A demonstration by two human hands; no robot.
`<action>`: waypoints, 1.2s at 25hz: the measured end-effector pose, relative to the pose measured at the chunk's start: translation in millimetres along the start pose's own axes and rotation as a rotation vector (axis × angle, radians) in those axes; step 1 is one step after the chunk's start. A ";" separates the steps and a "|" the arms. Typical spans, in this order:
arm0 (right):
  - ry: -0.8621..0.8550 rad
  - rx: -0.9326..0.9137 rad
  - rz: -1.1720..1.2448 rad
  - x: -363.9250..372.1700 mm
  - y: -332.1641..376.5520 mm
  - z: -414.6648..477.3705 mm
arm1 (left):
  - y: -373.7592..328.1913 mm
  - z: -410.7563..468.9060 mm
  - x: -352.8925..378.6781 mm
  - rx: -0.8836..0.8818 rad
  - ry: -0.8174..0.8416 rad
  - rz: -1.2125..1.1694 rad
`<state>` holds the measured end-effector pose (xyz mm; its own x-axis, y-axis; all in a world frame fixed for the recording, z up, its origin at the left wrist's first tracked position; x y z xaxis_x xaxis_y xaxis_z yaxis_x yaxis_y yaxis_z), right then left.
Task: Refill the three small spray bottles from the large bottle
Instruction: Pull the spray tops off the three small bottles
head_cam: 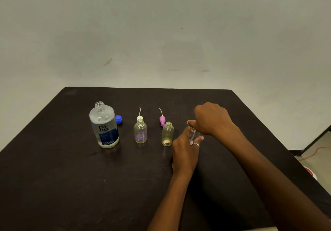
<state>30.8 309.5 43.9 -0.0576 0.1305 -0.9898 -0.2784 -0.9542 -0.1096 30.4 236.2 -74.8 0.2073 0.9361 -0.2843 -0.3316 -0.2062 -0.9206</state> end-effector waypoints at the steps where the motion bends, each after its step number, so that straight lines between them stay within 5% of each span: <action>1: 0.025 -0.045 0.007 2.6 1.4 1.3 | 0.4 -0.3 -0.1 -0.002 0.002 -0.009; 11: 0.206 -0.192 0.206 12.9 -1.5 -1.4 | -3.8 -0.5 -2.2 0.039 -0.006 0.006; 21: 0.032 -0.024 0.022 -3.3 -9.3 -0.5 | -5.7 -0.4 -4.0 0.035 -0.012 0.006; 30: 0.225 -0.224 0.191 6.0 5.9 1.2 | -5.0 -0.1 -4.2 0.035 -0.012 0.033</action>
<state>27.6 305.0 37.4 0.1312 -0.0943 -0.9869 -0.0644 -0.9942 0.0865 31.3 233.3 -69.1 0.1845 0.9324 -0.3108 -0.3699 -0.2271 -0.9009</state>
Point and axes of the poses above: each hand's wrist, its own z-axis towards the middle knuckle, its own x-axis out of the palm, y = z × x, the point moved 8 cm from there along z, towards the middle knuckle, and after that the axes turned 3 degrees about z, right-handed, at the moved point
